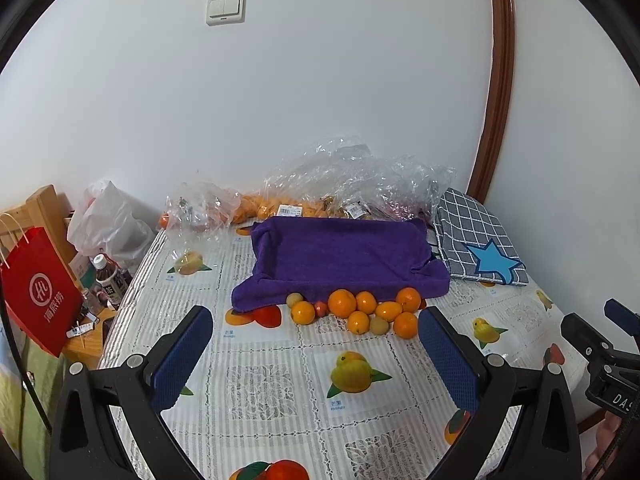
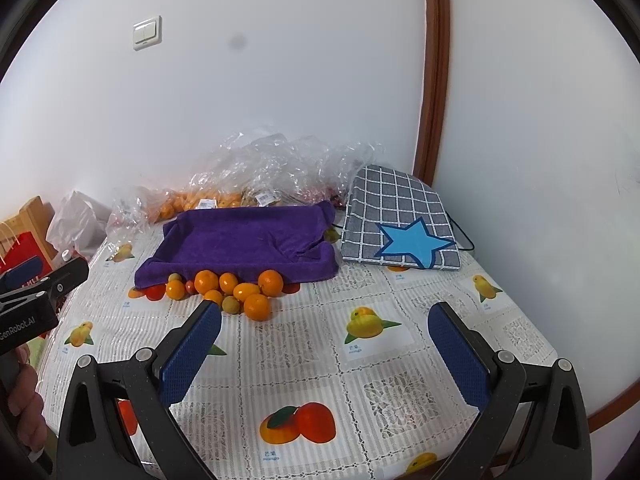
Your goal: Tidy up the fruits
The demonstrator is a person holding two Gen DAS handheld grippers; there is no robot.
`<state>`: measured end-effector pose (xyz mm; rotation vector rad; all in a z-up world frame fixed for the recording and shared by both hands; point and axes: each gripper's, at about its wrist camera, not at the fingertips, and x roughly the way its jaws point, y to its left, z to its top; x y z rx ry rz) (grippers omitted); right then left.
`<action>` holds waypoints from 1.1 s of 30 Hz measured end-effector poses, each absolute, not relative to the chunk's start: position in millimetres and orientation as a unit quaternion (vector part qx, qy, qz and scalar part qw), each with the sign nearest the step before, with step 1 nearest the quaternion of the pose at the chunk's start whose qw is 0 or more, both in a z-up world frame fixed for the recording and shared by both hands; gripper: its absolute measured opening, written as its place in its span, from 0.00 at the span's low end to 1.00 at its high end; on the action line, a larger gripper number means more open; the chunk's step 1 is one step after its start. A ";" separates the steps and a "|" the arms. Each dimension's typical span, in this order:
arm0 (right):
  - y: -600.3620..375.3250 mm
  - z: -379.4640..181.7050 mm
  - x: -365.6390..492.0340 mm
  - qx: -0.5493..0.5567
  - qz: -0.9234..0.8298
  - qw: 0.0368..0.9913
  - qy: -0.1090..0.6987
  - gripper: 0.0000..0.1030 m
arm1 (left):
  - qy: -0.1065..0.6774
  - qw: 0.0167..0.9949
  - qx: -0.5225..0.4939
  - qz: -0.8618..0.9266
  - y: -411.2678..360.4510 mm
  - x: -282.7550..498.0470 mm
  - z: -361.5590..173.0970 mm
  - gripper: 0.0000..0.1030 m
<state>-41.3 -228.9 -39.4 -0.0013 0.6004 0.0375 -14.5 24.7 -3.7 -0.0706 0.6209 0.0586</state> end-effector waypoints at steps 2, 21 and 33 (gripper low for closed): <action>-228.2 -39.6 -41.9 -0.003 0.018 0.955 0.295 0.99 | 0.305 0.951 -0.033 0.029 24.3 -13.8 -3.8 1.00; -226.7 -38.0 -43.2 0.000 0.019 0.956 0.294 0.99 | 0.302 0.952 -0.036 0.027 24.5 -14.2 -3.0 1.00; -221.6 -37.7 -40.9 -0.009 0.021 0.954 0.298 0.99 | 0.307 0.951 -0.037 0.029 28.3 -12.9 -0.6 1.00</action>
